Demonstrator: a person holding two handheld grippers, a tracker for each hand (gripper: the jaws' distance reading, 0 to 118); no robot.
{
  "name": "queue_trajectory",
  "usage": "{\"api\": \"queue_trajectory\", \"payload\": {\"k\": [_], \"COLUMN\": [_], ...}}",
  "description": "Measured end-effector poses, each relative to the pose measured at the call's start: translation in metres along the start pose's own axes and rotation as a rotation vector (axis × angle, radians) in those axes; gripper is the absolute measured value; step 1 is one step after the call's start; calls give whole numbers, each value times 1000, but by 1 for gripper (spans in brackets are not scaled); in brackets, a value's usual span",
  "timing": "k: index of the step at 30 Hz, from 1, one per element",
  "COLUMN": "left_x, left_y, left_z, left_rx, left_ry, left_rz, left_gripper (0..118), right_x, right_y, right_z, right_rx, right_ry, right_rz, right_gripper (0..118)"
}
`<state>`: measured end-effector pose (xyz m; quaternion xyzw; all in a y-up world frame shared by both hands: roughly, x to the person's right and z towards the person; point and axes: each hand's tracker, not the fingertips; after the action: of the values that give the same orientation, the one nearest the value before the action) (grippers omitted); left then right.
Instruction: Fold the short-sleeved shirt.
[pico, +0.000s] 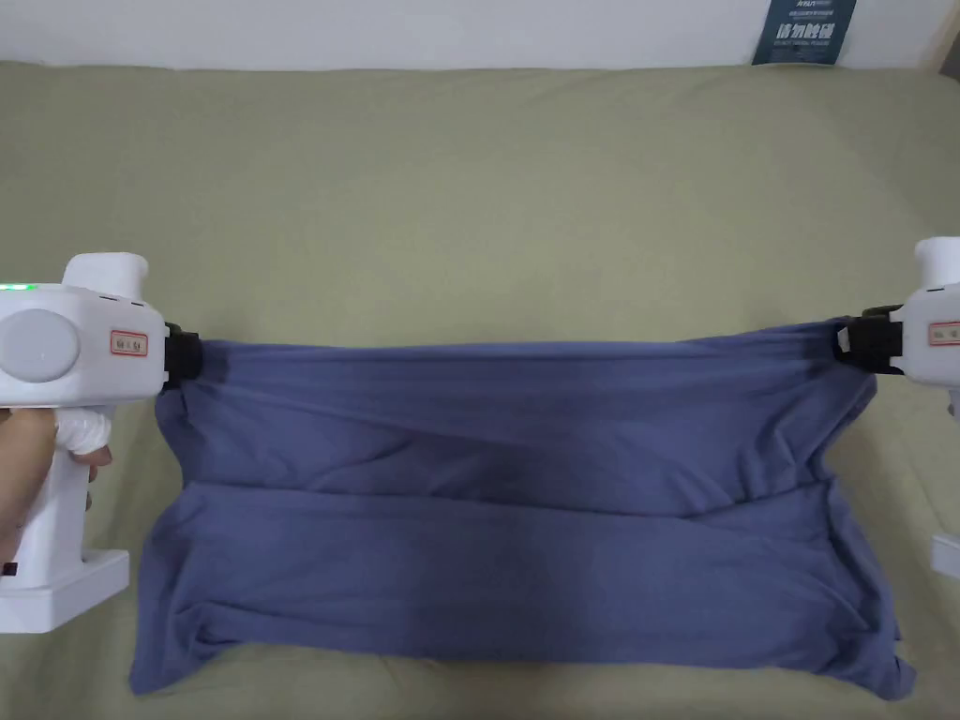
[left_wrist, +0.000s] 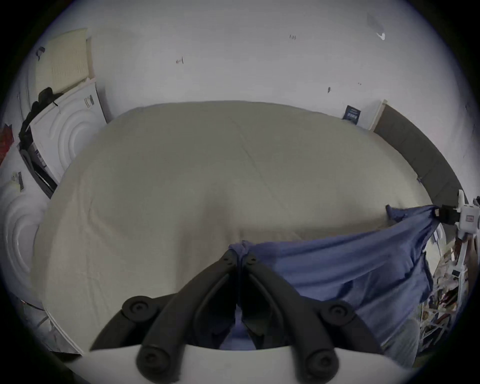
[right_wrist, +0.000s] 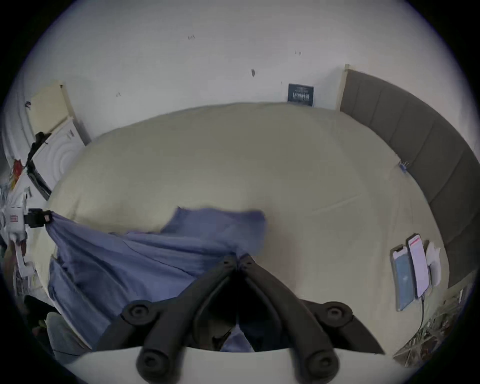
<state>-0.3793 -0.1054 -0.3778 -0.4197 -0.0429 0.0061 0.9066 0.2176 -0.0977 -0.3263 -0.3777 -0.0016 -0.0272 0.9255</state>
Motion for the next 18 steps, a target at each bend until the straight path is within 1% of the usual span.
{"api": "queue_trajectory", "payload": {"k": [6, 10, 13, 16, 18], "left_x": [-7, -16, -18, -20, -17], "left_y": [-48, -94, -125, -150, -161], "left_z": [58, 77, 81, 78, 74], "left_rx": [47, 38, 23, 6, -3], "left_ry": [-16, -38, -44, -50, -43], "left_rz": [-14, -18, -19, -10, -29], "left_gripper": [2, 2, 2, 2, 2], "right_x": [-2, 0, -1, -2, -3], "right_y": [-51, -100, -134, -161, -174], "right_z": [63, 87, 90, 86, 79], "right_rx": [32, 28, -6, -44, -66], "right_ry": [26, 42, 43, 43, 37], "right_rz": [13, 3, 7, -10, -14], "right_gripper": [0, 0, 0, 0, 0]}}
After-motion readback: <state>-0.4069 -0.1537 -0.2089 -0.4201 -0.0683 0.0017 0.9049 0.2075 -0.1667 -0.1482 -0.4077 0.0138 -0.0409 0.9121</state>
